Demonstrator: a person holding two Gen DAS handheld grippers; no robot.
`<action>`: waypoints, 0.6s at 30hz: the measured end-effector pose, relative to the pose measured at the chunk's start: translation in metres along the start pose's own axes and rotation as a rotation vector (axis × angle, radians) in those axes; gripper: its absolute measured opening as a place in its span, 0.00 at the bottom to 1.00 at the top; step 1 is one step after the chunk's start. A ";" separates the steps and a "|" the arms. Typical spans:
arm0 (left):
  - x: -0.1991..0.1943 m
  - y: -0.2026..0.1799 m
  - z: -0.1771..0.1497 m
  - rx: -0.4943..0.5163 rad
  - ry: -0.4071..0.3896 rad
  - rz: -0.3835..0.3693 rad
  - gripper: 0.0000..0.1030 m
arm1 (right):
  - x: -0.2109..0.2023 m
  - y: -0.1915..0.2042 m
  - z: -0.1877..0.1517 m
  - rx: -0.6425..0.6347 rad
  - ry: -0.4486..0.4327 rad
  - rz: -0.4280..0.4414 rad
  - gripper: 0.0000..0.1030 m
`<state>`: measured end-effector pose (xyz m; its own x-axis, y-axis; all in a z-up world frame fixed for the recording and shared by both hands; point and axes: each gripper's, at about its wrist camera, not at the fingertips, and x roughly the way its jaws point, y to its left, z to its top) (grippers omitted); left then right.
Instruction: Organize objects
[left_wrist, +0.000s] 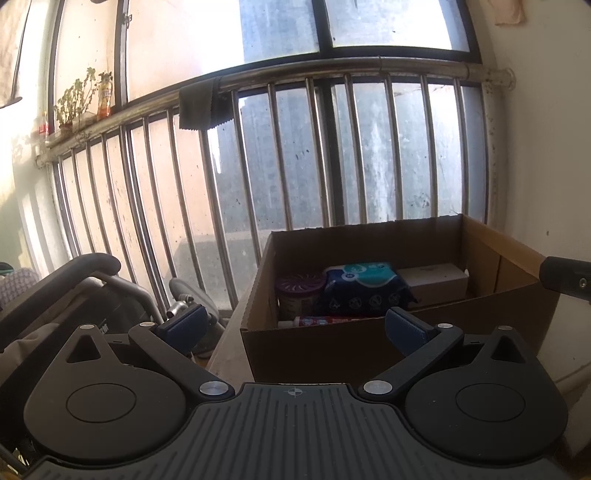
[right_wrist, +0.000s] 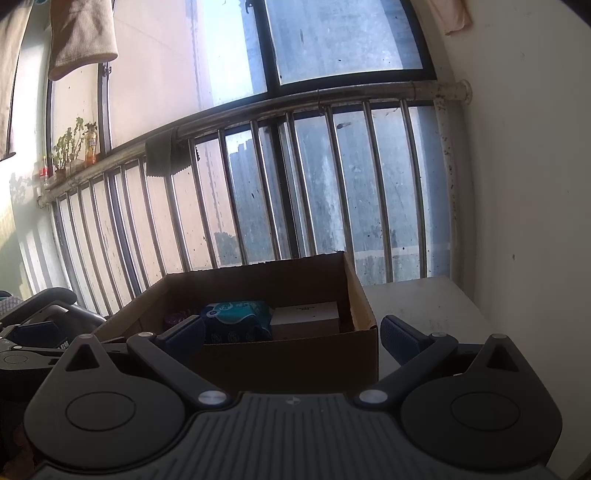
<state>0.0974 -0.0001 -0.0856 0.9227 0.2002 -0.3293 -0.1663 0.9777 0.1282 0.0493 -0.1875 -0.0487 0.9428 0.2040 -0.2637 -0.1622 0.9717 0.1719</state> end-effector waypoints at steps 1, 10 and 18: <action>0.000 0.000 0.000 0.001 -0.002 0.002 1.00 | 0.000 0.001 0.000 -0.004 0.001 -0.006 1.00; 0.000 0.001 -0.001 -0.005 0.002 -0.004 1.00 | 0.002 0.003 -0.003 -0.029 0.011 -0.016 1.00; 0.002 0.000 -0.001 -0.011 0.007 -0.014 1.00 | 0.003 0.000 -0.004 -0.027 0.015 -0.020 1.00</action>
<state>0.0990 0.0005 -0.0877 0.9225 0.1866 -0.3380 -0.1571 0.9811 0.1131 0.0507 -0.1866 -0.0530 0.9415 0.1860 -0.2809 -0.1511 0.9784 0.1412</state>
